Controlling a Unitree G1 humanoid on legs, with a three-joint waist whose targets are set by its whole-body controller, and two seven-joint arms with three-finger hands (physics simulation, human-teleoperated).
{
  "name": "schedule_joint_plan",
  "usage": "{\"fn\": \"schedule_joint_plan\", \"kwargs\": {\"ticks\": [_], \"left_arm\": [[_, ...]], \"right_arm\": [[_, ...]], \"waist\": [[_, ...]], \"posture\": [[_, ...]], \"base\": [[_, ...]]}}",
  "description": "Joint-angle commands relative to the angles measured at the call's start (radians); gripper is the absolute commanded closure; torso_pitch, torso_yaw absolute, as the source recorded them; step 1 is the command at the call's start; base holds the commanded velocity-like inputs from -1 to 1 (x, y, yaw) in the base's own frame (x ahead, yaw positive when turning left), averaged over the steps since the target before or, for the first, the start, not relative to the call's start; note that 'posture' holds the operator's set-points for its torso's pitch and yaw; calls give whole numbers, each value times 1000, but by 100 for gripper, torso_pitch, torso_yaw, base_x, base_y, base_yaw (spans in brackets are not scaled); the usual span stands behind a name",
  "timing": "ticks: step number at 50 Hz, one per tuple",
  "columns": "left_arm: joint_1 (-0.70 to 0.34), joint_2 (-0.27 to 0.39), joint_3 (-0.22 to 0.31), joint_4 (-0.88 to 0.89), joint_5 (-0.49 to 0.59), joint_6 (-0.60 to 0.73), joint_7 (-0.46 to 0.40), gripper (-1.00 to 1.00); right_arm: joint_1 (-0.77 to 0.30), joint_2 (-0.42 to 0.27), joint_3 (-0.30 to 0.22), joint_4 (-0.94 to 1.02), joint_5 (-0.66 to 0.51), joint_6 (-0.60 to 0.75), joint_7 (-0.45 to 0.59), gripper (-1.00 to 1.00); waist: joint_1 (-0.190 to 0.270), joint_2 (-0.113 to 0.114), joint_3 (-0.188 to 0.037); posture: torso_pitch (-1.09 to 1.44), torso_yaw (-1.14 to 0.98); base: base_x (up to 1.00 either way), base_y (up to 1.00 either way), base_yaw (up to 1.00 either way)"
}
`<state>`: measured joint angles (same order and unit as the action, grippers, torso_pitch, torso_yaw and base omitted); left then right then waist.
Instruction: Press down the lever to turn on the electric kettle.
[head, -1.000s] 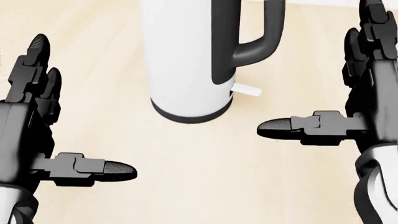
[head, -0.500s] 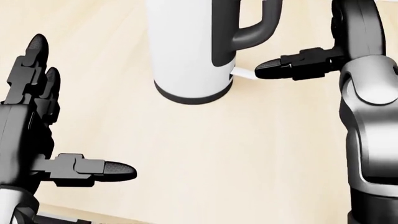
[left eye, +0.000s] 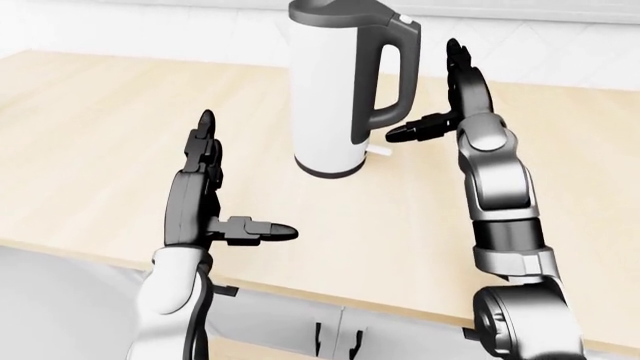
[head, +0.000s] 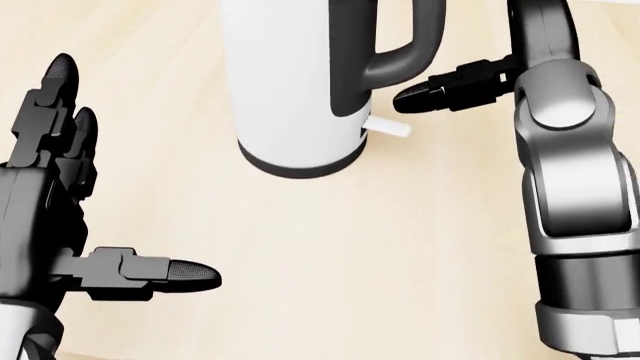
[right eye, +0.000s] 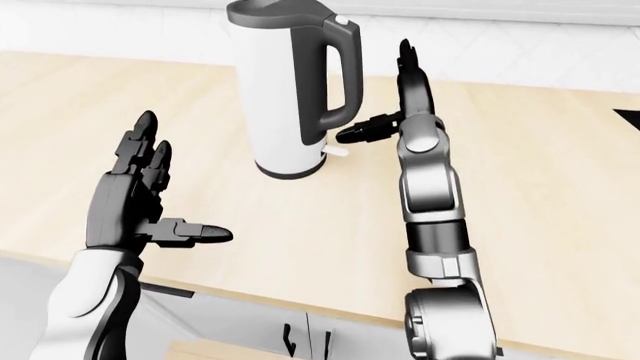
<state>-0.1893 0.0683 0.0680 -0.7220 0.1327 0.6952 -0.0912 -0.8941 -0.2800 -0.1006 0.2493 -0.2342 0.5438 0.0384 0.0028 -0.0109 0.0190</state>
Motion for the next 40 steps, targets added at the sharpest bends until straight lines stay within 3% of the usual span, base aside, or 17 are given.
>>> {"fn": "schedule_joint_plan", "kwargs": {"ticks": [1,13,24,40], "left_arm": [[-22,4,3,-37,2,-26,3,-100],[-26,2,-4,-27,5,-31,4,-100],[-31,2,-5,-27,6,-28,6,-100],[-27,-1,-8,-21,9,-37,7,-100]], "right_arm": [[-25,4,-8,-49,-11,-34,-10,-100],[-56,7,-5,149,-23,-153,-33,-100],[-31,31,5,104,-28,-135,-33,-100],[-158,24,17,359,-45,-227,-62,-100]], "waist": [[3,2,-22],[1,2,-23],[2,0,-21],[1,5,-22]], "posture": [[0,0],[0,0],[0,0],[0,0]], "base": [[0,0,0],[0,0,0],[0,0,0],[0,0,0]]}}
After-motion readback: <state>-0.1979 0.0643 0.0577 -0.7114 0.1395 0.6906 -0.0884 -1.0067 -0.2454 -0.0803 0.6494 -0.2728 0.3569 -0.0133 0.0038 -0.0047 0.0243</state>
